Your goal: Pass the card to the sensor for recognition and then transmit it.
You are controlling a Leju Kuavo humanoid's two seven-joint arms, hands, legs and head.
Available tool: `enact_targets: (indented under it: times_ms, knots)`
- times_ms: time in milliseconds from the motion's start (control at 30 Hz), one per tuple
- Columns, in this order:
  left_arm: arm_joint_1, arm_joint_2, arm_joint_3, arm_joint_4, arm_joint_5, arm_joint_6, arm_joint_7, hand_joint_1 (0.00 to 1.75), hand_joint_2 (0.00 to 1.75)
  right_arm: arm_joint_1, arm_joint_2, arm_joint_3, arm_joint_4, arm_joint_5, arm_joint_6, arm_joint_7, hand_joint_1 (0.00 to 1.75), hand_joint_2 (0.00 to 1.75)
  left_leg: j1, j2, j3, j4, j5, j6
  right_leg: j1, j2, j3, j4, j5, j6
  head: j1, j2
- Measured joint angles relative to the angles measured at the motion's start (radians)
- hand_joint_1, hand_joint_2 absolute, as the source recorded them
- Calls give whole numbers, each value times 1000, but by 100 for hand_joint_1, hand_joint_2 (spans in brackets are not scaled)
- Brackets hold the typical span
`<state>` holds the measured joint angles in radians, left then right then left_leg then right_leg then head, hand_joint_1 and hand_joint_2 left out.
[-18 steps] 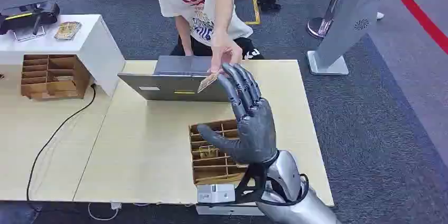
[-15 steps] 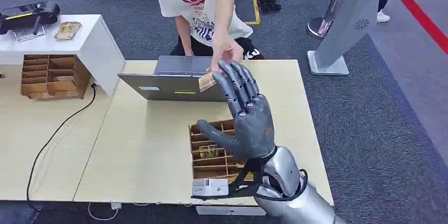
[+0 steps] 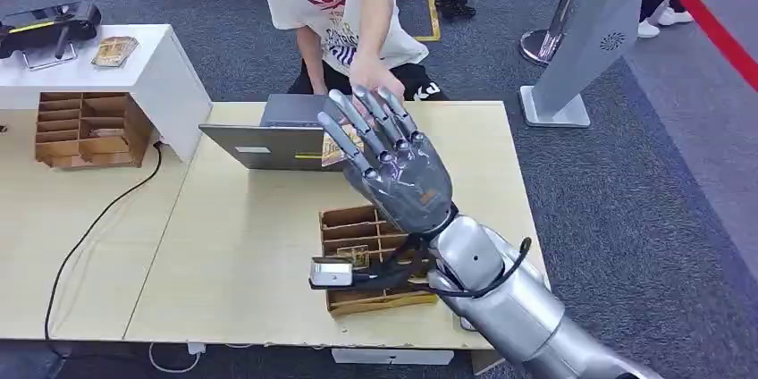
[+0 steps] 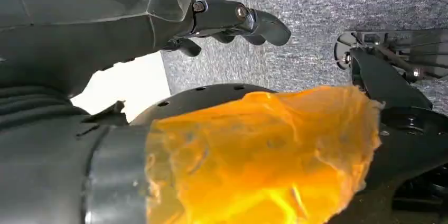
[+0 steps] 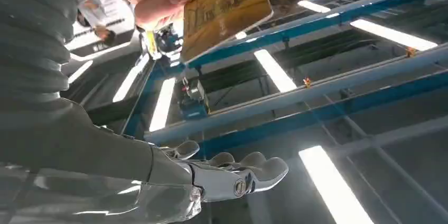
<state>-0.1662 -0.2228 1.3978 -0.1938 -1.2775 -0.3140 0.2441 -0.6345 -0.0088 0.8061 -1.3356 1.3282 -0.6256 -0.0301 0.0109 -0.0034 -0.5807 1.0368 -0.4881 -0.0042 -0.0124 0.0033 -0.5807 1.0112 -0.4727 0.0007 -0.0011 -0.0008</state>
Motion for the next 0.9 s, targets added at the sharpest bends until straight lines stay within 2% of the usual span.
enact_targets:
  times_ms: [100, 133, 167, 900]
  knots:
    - [-1, 0, -6, 0, -4, 0, 6, 0, 0, -26, 0, -5, 30, 14, 1, 8, 0, 175, 0, 0, 0, 0, 0, 0, 0, 0, 0, 0, 0, 0, 0, 0]
    - [-1, 0, -8, 0, -5, 0, 7, 0, 0, -32, 0, -6, 37, 17, 3, 10, 147, 175, 0, 0, 0, 0, 0, 0, 0, 0, 0, 0, 0, 0, 0, 0]
    - [-2, 0, -10, 0, -6, -1, 7, 0, 0, -37, 0, -8, 47, 20, 4, 12, 175, 175, 0, 0, 0, 0, 0, 0, 0, 0, 0, 0, 0, 0, 0, 0]
    - [-5, 0, -20, 0, -14, -7, 8, 0, 0, -44, -1, -16, 111, 15, -1, 18, 175, 175, 0, 0, 0, 0, 0, 0, 0, 0, 0, 0, 0, 0, 0, 0]
